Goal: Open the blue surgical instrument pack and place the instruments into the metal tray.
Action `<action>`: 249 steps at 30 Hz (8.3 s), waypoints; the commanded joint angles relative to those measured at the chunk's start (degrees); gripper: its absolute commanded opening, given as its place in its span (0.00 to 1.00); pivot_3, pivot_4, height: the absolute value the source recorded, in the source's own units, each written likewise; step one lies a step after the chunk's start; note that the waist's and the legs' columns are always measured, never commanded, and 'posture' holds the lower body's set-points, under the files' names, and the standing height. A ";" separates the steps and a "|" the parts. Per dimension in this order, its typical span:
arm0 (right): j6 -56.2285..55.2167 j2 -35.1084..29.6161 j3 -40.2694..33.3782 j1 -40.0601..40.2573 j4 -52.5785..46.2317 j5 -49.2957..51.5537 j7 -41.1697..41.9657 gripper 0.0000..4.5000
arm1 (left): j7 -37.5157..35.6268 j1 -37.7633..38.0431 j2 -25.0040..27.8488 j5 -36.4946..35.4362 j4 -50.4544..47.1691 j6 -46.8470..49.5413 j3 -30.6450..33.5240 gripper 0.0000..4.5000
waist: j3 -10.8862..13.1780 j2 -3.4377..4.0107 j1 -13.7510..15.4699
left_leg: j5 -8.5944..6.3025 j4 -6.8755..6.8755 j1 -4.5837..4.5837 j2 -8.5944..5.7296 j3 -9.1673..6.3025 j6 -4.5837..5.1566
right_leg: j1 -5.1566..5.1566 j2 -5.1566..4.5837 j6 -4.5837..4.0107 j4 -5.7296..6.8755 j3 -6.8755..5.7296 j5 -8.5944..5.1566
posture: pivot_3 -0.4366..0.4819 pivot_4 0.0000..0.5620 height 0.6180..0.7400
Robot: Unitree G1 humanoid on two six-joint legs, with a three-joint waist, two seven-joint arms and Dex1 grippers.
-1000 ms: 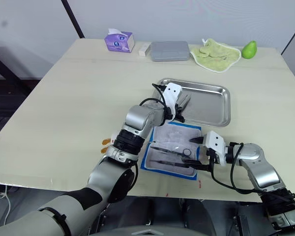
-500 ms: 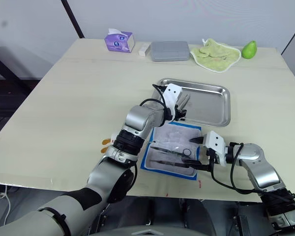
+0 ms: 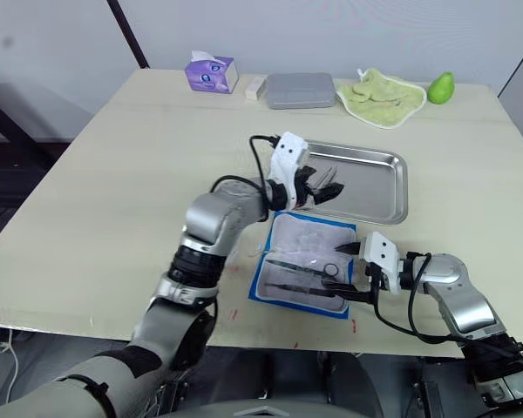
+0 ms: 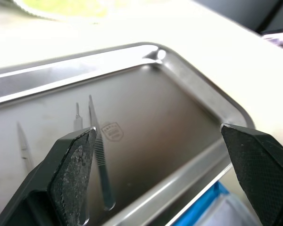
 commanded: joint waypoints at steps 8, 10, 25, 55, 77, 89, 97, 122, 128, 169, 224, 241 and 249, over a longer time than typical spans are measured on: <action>1.06 -0.12 1.42 0.90 3.26 -2.03 0.42 1.00 | -29.78 6.37 14.49 -11.31 -5.67 -16.83 4.59 0.99 | 0.00 0.01 -0.14 | -0.02 0.00 0.01 0.01 0.04 0.04 | 0.00 0.01 -0.01 0.00 -0.01 -0.01 | 0.48 0.27 1.00; 0.71 0.16 1.11 1.00 3.18 -1.54 0.51 1.00 | -35.06 8.62 18.36 -13.16 -6.29 -17.67 5.15 0.99 | 0.01 0.02 -0.21 | -0.13 -0.01 0.00 0.04 0.04 0.23 | -0.01 0.04 -0.03 0.00 -0.04 -0.01 | 0.48 0.27 1.00; -0.58 -0.21 -2.11 3.31 1.36 1.32 2.68 1.00 | -53.04 30.99 38.58 -21.40 -10.83 -22.23 16.69 0.99 | 0.13 0.13 0.03 | -0.21 -0.01 -0.02 0.22 0.02 0.36 | -0.04 0.05 -0.06 -0.03 -0.11 -0.03 | 0.48 0.27 1.00; 4.89 -4.43 -18.78 14.59 -16.00 17.41 2.74 1.00 | -53.44 29.37 36.13 -17.76 -7.18 -29.92 11.79 0.99 | 0.43 0.42 -0.01 | -0.23 -0.02 -0.08 0.27 0.15 0.40 | -0.13 0.10 -0.06 -0.02 0.00 -0.03 | 0.48 0.27 1.00; 19.82 -13.25 -59.05 39.03 -39.22 34.67 2.37 1.00 | -57.05 12.42 25.10 -3.79 11.48 -42.98 -3.96 0.99 | 0.69 0.22 -0.04 | -0.23 0.02 -0.17 0.20 0.29 0.40 | -0.10 0.16 -0.03 -0.05 -0.08 -0.03 | 0.48 0.27 1.00; 19.51 -12.40 -55.54 39.00 -41.89 33.41 -0.18 1.00 | -58.48 7.59 21.74 -8.53 10.35 -34.58 -2.41 0.99 | 0.73 0.17 -0.36 | -0.23 0.04 -0.23 0.14 0.19 0.41 | -0.12 0.17 -0.01 -0.05 -0.10 -0.03 | 0.48 0.27 1.00; 19.11 -12.30 -53.43 37.98 -41.41 32.49 -0.13 1.00 | -51.18 20.08 27.64 -20.83 -12.35 -16.27 2.31 0.99 | 0.73 0.19 -0.95 | -0.23 0.03 -0.17 0.26 0.05 0.40 | -0.10 0.13 -0.01 -0.04 0.00 -0.03 | 0.48 0.27 1.00; 19.13 -13.21 -48.64 32.62 -39.18 30.42 0.52 1.00 | -32.35 28.70 31.77 -16.85 -31.60 -14.59 -3.17 0.99 | 0.74 0.19 -0.64 | -0.23 0.01 -0.07 0.22 0.13 0.40 | -0.08 0.15 -0.01 -0.03 0.37 -0.04 | 0.48 0.27 1.00; 18.81 -12.84 -48.39 32.84 -39.52 30.05 0.08 1.00 | -42.84 17.79 27.34 -7.64 -0.26 -30.82 -7.24 0.99 | 0.73 0.20 -0.16 | -0.23 0.01 -0.07 0.08 0.32 0.41 | -0.10 0.23 -0.02 -0.02 0.24 -0.04 | 0.48 0.27 1.00; 19.10 -12.59 -44.96 30.55 -39.59 29.58 -0.76 1.00 | -51.93 7.92 17.88 13.90 48.08 -68.47 -11.75 0.99 | -0.82 1.64 0.04 | -0.27 0.00 0.18 -0.06 0.27 0.49 | 0.20 0.22 0.07 0.00 0.32 -0.08 | 0.48 0.27 1.00; 33.79 -3.87 14.77 -8.24 -29.01 -8.54 -19.79 0.62 | -56.25 11.59 20.04 12.55 40.51 -68.31 -10.91 1.00 | -1.39 1.52 -1.71 | -0.31 -0.11 0.09 -0.01 0.16 0.56 | 0.01 0.54 -0.01 -0.02 0.78 -0.19 | 0.48 0.27 1.00; 46.37 0.85 14.73 -7.26 -33.91 -8.47 -23.38 0.62 | -55.69 12.26 20.30 12.64 40.20 -68.33 -10.65 1.00 | -1.42 1.41 -1.82 | -0.31 -0.14 0.10 0.03 0.11 0.56 | 0.00 0.57 -0.04 -0.01 0.79 -0.21 | 0.48 0.27 1.00; 49.08 0.95 14.26 -5.81 -34.67 -7.65 -24.38 0.56 | -55.33 14.66 21.09 12.45 37.75 -68.33 -10.56 1.00 | -1.44 1.41 -1.93 | -0.32 -0.19 0.14 0.04 0.07 0.57 | 0.01 0.56 -0.05 -0.03 0.82 -0.21 | 0.48 0.27 1.00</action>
